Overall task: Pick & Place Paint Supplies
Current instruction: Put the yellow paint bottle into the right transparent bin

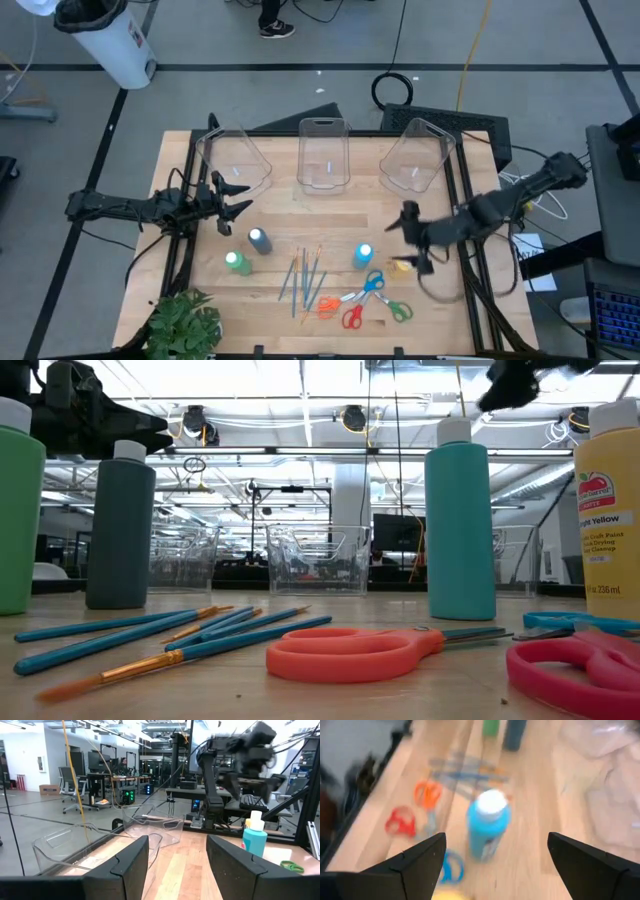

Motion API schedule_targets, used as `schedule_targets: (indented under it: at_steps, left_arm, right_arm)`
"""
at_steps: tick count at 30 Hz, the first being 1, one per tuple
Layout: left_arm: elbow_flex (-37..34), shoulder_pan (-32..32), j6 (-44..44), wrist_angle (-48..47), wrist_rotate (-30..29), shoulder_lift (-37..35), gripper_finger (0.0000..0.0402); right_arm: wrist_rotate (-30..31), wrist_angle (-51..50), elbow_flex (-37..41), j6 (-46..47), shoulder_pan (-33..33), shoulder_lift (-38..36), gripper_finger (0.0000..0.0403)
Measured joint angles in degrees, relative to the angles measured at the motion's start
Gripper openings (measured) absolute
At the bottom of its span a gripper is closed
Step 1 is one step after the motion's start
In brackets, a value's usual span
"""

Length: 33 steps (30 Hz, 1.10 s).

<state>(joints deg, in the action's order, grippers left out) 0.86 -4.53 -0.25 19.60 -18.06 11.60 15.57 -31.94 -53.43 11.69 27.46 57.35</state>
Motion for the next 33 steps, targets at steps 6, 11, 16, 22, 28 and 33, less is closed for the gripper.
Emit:
schedule_targets:
  at_steps: [6,11,16,22,28,33]
  left_arm:
    - [0.00,0.01,0.00,-0.06,0.00,0.01,0.0207]
    - [0.00,0.00,0.00,-0.05,0.00,0.01,0.0207]
    - [0.00,0.01,0.00,-0.05,-0.02,0.01,0.0207]
    - [0.00,0.00,0.00,-0.05,-0.02,0.01,0.0207]
    - [0.00,0.00,0.00,-0.05,-0.02,0.01,0.0207]
    - [0.00,0.01,0.00,-0.05,-0.02,0.01,0.0207]
  right_arm:
    - [0.90,-10.36,-5.56,8.45,7.75,7.55,0.0339]
    - [0.91,-14.58,-5.71,13.78,9.77,8.42,0.0338]
    - [0.92,-19.81,-5.71,19.62,9.79,8.20,0.0338]
    - [0.92,-19.59,-5.71,20.94,9.79,8.14,0.0325]
    - [0.90,-19.46,-5.71,23.52,9.77,8.14,0.0277]
    - [0.90,-19.05,-5.71,24.31,9.77,8.14,0.0232]
